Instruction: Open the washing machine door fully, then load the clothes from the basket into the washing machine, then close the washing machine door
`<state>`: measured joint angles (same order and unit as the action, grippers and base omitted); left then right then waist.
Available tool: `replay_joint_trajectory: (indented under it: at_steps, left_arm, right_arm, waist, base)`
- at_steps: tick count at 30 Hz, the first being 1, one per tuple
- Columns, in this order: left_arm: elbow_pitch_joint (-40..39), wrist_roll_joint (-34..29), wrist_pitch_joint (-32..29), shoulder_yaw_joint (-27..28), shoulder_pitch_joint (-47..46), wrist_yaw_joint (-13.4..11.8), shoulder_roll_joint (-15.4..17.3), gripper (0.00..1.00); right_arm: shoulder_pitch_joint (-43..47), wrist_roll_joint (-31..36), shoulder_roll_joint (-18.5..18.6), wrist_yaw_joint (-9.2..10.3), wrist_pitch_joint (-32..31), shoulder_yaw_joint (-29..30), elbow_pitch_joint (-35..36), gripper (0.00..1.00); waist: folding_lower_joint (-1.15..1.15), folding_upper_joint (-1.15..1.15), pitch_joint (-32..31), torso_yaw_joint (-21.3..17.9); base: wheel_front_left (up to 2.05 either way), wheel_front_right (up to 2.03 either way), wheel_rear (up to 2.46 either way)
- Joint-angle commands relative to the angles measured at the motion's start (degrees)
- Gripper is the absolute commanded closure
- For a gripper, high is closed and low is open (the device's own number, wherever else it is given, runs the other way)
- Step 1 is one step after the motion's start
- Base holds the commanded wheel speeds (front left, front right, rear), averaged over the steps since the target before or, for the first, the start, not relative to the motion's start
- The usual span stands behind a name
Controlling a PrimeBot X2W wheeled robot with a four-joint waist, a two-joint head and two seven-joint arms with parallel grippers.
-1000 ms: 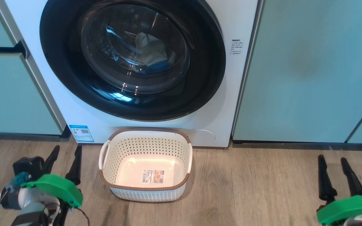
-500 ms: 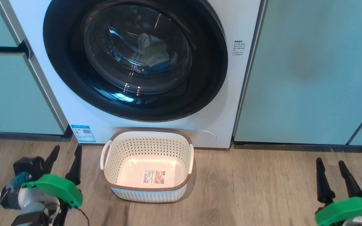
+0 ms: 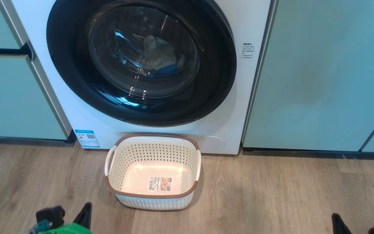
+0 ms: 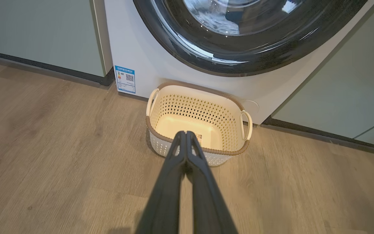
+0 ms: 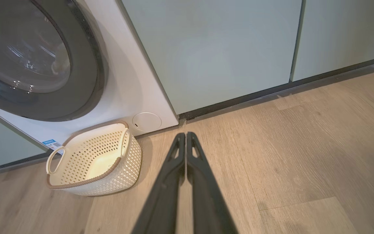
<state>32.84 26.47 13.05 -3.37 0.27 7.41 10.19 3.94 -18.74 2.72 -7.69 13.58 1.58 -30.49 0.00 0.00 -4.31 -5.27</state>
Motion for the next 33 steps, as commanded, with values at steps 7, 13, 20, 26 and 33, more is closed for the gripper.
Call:
replay_joint_trajectory:
  at_steps: [7,13,20,26,33]
  left_arm:
    - [-3.1,4.9,-1.3,1.7,-3.5,0.0,0.5,1.00]
    - [-3.8,7.6,-2.1,2.0,-3.6,0.0,0.2,1.00]
    - [-4.8,11.5,-3.2,2.5,-3.8,0.0,-0.3,1.00]
    - [-5.6,14.8,-4.2,3.0,-4.0,0.0,-0.7,1.00]
    - [-6.6,18.6,-5.4,3.5,-4.1,0.0,-1.2,1.00]
  right_arm:
    - [-3.6,-5.5,0.1,0.02,-1.4,0.5,3.0,1.00]
    - [-3.9,-8.6,0.1,0.03,-2.3,0.7,3.7,1.00]
    - [-4.3,-12.9,0.1,0.04,-3.4,1.0,4.5,1.00]
    - [-4.7,-16.6,0.1,0.05,-4.4,1.2,5.2,1.00]
    - [-5.1,-20.8,0.1,0.06,-5.6,1.5,6.1,1.00]
  waist:
    - [0.00,0.00,0.3,0.4]
    - [0.00,0.00,0.5,0.6]
    - [0.00,0.00,0.8,0.9]
    - [0.00,0.00,1.0,1.2]
    - [0.00,0.00,1.2,1.5]
  base:
    - [0.00,0.00,0.00]
    - [0.00,0.00,0.00]
    - [0.00,0.00,0.00]
    - [0.00,0.00,0.00]
    - [0.00,0.00,0.00]
